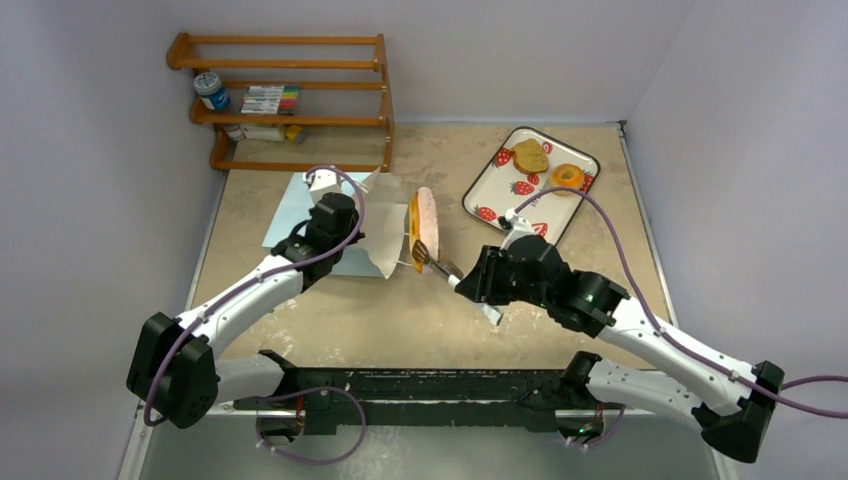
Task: Take the fake bread out of the paper bag
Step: Take out the fake bread from the paper bag, then place the fake bread in the container.
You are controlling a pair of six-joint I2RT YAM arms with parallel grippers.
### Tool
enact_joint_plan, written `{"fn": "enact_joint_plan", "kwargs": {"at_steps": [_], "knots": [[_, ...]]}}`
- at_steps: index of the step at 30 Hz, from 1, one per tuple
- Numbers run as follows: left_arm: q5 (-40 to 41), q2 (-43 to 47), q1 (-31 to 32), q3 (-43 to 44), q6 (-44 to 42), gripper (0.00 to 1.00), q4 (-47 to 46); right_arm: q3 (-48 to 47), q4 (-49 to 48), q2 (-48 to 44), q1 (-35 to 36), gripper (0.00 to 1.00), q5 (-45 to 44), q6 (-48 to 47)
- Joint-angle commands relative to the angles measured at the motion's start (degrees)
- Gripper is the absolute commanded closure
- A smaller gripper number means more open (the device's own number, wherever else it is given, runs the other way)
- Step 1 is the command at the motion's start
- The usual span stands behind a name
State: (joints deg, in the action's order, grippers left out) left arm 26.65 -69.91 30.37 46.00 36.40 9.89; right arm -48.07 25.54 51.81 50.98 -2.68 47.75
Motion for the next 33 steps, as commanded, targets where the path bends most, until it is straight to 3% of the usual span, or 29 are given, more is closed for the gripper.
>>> {"fn": "enact_joint_plan", "kwargs": {"at_steps": [1,8,11,20,28,33], "knots": [[-1.1,0.1,-0.8,-0.8,-0.4,1.00,-2.5,-2.2,0.2,-4.0,-0.2,1.00,-9.5,4.1],[-3.6,0.7,-0.9,-0.9,-2.0,1.00,-1.4,-3.4,-1.0,-0.6,-0.5,1.00,-17.6,4.9],[-4.5,1.4,-0.9,-1.0,-2.3,1.00,-0.9,-4.7,-2.7,2.2,-3.7,1.00,-18.2,3.1],[-6.4,3.3,-0.9,-0.1,-4.0,1.00,1.2,-5.7,-14.0,9.3,-24.6,1.00,-2.9,-5.2],[-7.4,4.1,-0.9,0.8,-4.9,1.00,1.9,-0.1,-25.8,14.3,-31.0,1.00,9.2,-2.1],[-8.4,4.1,-0.9,1.2,-5.2,1.00,1.9,2.7,-30.0,15.9,-32.5,1.00,10.8,0.3]]}}
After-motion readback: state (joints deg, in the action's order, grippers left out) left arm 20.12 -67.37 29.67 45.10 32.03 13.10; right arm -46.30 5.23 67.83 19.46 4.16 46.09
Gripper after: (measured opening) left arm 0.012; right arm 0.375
